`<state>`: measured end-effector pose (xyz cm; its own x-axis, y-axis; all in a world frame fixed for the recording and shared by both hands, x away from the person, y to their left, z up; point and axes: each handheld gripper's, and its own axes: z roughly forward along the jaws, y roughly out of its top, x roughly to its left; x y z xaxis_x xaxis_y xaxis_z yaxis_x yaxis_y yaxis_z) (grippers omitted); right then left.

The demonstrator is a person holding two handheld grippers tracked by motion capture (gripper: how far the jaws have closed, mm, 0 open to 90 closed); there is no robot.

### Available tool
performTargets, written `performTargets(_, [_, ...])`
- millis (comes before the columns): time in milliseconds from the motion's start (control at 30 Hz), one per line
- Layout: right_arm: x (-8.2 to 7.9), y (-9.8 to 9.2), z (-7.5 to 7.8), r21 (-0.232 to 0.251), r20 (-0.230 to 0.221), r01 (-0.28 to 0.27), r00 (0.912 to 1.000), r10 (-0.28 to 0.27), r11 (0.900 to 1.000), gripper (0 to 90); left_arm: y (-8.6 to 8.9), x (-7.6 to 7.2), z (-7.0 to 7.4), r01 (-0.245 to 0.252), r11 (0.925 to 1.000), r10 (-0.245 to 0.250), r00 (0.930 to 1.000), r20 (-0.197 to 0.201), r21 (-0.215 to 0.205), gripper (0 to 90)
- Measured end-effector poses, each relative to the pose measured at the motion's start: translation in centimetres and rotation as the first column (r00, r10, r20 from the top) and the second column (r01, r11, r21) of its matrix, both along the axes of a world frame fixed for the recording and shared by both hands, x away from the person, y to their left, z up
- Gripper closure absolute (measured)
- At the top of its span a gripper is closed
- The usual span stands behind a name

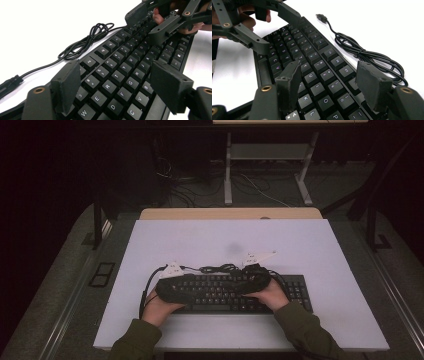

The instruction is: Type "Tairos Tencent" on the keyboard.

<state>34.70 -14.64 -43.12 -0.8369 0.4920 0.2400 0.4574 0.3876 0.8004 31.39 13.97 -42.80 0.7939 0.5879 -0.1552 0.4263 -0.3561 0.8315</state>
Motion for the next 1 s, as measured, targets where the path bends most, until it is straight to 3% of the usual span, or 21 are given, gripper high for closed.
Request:
performTargets(500, [0.0, 0.0, 0.1, -0.002, 0.000, 0.007, 1.0000, -0.007, 1.000, 36.4, -1.0, 1.0, 0.0, 0.018, 0.9998, -0.018, 0.9998, 0.006, 0.005, 40.5])
performTargets(1000, [0.0, -0.1, 0.2, -0.001, 0.009, 0.007, 0.9999, -0.007, 1.000, 36.4, -1.4, 1.1, -0.2, 0.031, 0.9983, -0.030, 0.9995, -0.012, 0.049, 77.2])
